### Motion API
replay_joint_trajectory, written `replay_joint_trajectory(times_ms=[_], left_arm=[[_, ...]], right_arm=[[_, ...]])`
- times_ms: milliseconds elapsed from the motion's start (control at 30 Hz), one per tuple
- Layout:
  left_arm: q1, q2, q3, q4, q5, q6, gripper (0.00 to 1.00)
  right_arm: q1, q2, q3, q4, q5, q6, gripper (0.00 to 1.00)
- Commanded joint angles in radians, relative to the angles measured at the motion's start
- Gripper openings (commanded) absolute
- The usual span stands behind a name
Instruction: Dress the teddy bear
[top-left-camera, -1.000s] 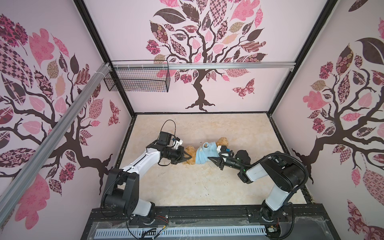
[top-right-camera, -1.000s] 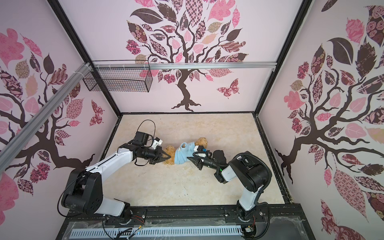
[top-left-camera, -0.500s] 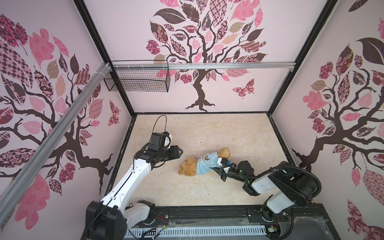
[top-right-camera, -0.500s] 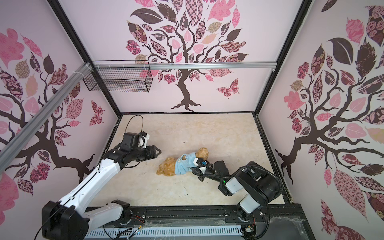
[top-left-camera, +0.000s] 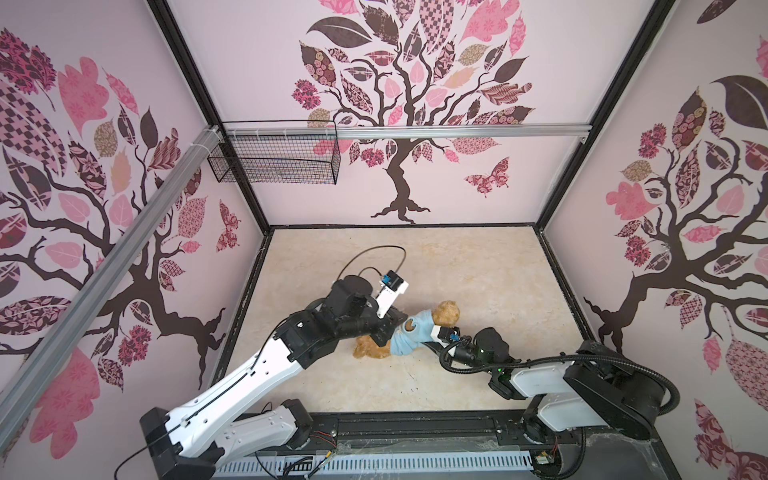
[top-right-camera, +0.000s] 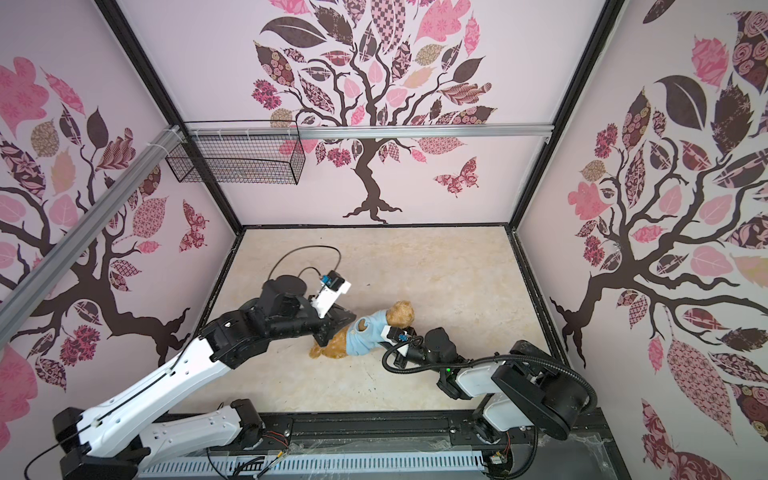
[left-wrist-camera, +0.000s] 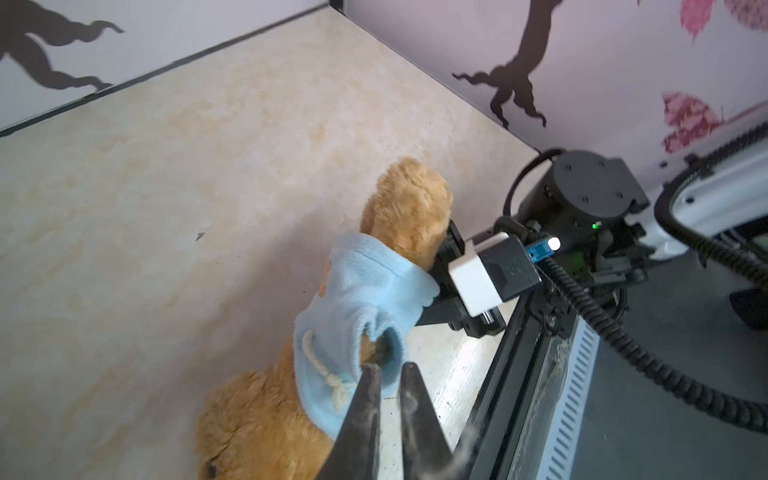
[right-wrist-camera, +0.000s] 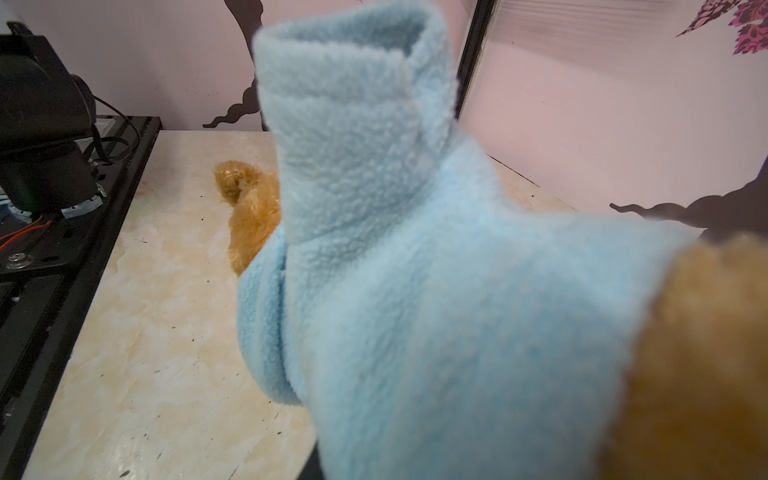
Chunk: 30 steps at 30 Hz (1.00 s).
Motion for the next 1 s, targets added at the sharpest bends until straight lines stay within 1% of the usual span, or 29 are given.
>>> replay_joint_trajectory(times_ms=[0,67,133,200,367,533,567,700,833,900,967], left_arm=[[-0.054,0.065,0.067,-0.072,-0.067,0.085,0.08],[-0.060,0.113,0.092,-0.093,-0.094,0.086,0.04],[-0.061,0.152,0.115,-0.115,-0.151,0.083,0.00],[-0.060,0.179,0.132,-0.133,-0.184,0.078,0.00],[-0.061,0.214,0.139,-0.166,-0.201,0.076,0.00],[-0.060,0.225,0.130,-0.205,-0.181,0.095,0.00],[-0.061,0.231,0.125,-0.210,-0.184,0.102,0.02],[-0.061,0.267,0.123,-0.211,-0.183,0.107,0.05],[-0.061,0.288,0.121,-0.151,-0.157,0.084,0.09],[-0.061,0.298,0.125,-0.115,-0.129,0.068,0.16],[-0.059,0.308,0.132,-0.089,-0.127,0.050,0.19]], right_arm=[[0.009,-0.036,0.002,0.018,0.005,-0.005,0.05],[0.009,-0.033,0.002,0.024,0.002,-0.003,0.05],[0.010,-0.032,0.000,0.027,-0.001,0.000,0.05],[0.011,-0.030,-0.003,0.035,-0.005,0.005,0.04],[0.011,-0.027,-0.007,0.042,0.000,0.006,0.05],[0.011,-0.018,-0.004,0.043,0.005,0.008,0.04],[0.011,-0.018,-0.003,0.043,0.005,0.009,0.04],[0.012,-0.021,0.000,0.045,-0.003,0.017,0.04],[0.010,-0.018,0.003,0.056,-0.021,0.033,0.04],[0.011,-0.015,0.000,0.073,-0.031,0.039,0.04],[0.011,-0.016,-0.001,0.074,-0.038,0.039,0.04]])
